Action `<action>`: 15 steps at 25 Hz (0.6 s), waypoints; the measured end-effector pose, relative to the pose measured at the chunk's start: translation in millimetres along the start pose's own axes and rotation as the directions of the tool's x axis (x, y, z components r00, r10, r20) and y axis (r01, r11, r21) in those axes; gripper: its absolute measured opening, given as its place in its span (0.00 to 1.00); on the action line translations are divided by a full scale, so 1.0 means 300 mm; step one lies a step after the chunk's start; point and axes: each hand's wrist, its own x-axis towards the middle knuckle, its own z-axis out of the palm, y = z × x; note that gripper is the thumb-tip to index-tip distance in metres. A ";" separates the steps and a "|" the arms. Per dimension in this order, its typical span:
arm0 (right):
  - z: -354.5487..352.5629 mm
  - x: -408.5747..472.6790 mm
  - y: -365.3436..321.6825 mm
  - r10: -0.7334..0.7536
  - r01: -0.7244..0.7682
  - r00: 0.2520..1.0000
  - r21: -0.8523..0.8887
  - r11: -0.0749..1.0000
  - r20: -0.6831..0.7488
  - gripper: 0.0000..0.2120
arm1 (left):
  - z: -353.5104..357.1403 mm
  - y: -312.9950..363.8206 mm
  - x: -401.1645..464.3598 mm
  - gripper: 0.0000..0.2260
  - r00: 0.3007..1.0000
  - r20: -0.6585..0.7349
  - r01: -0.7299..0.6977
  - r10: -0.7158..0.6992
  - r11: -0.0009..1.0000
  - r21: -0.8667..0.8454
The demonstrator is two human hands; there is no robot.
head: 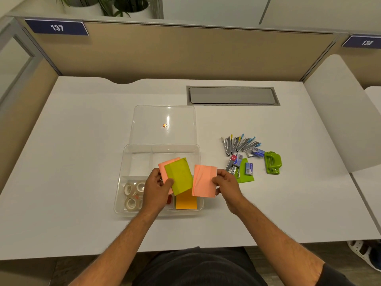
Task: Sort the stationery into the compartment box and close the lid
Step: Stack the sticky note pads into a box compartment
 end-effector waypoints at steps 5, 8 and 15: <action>-0.032 0.007 0.017 0.013 -0.016 0.997 -0.043 0.999 -0.071 0.16 | -0.026 -0.015 0.018 0.12 0.993 -0.114 -0.016 0.016 1.000 -0.002; -0.003 0.000 0.020 -0.022 0.023 1.000 -0.144 0.989 0.004 0.25 | -0.018 -0.017 0.013 0.12 0.990 -0.136 -0.025 0.025 1.000 0.001; 0.115 0.009 0.031 -0.133 0.197 0.980 -0.588 0.784 0.150 0.17 | -0.008 -0.006 0.004 0.10 0.949 -0.314 0.001 0.010 0.999 0.034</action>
